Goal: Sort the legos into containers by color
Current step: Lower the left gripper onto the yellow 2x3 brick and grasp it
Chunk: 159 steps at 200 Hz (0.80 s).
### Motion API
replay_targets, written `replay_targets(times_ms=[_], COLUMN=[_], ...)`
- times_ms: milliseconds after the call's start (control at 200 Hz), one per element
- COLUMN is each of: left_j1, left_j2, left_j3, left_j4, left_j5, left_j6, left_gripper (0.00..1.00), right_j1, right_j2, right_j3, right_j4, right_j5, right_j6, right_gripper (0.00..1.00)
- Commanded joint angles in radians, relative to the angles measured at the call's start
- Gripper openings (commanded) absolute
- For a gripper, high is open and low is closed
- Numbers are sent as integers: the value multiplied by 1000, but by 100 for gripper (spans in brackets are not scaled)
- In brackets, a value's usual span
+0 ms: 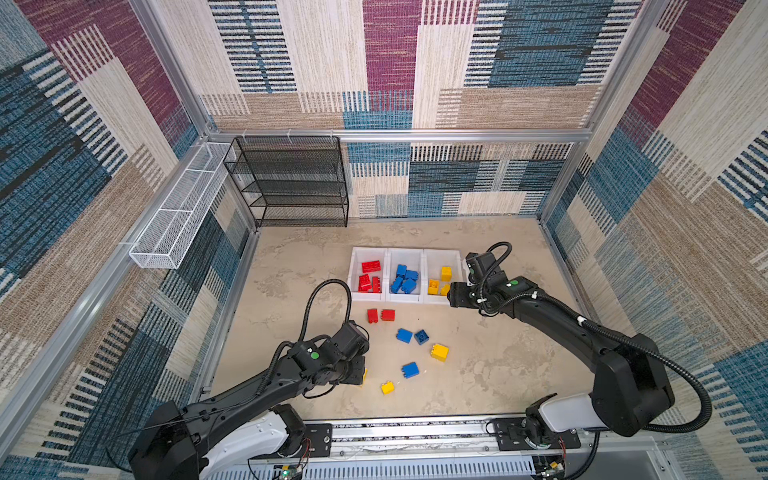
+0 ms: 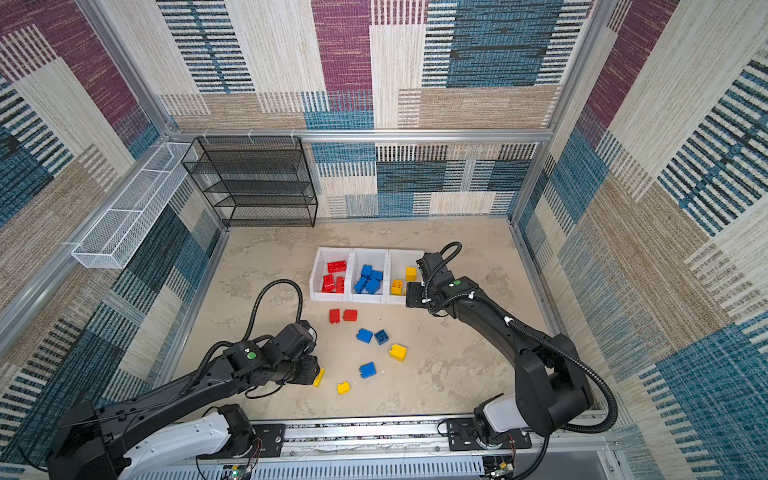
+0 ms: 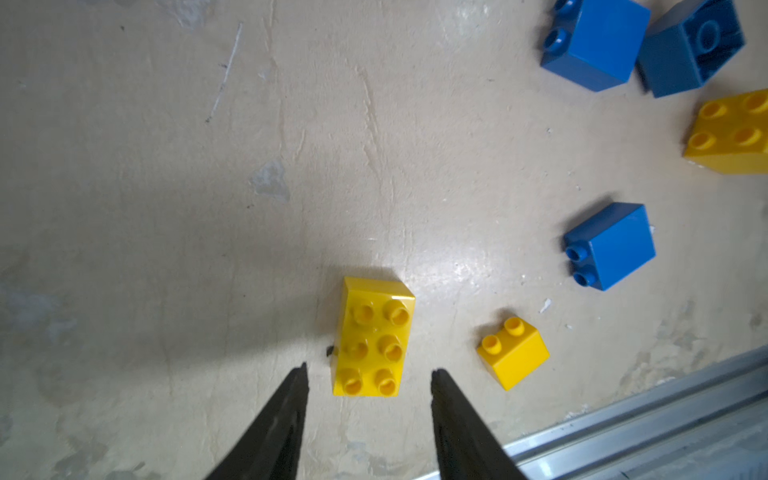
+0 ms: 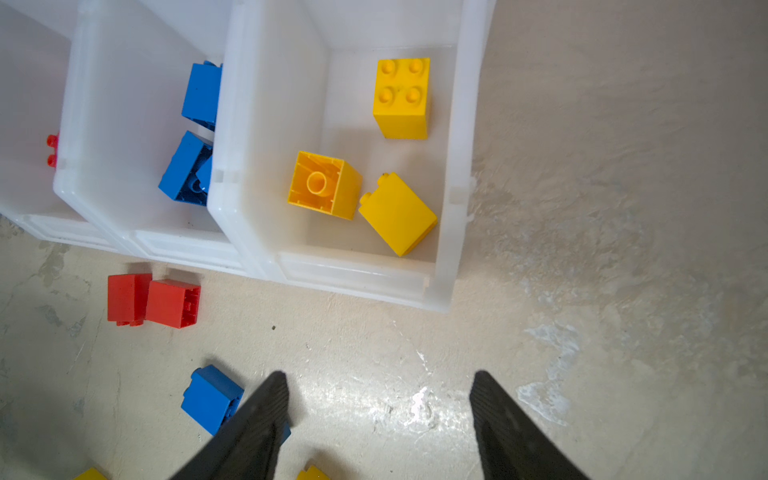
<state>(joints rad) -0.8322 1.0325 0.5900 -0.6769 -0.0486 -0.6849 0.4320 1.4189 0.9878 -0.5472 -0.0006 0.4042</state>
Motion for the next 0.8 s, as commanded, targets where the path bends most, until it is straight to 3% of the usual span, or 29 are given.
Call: replay_targets(times_ms=[0, 456, 791], left_j1=[-9, -42, -47], left_j2=[19, 179, 245], left_j3=[-5, 15, 8], left_j4=[0, 75, 128], left_j5=[-27, -8, -22], left_j6=[-20, 21, 31], left_gripper=[54, 57, 39], right_j1=[1, 1, 1], right_j2=[-8, -14, -31], right_j3=[-4, -11, -19], right_j4=[32, 32, 24], right_j5=[-7, -15, -9], right_j6=[8, 15, 19], right_gripper=[72, 72, 72])
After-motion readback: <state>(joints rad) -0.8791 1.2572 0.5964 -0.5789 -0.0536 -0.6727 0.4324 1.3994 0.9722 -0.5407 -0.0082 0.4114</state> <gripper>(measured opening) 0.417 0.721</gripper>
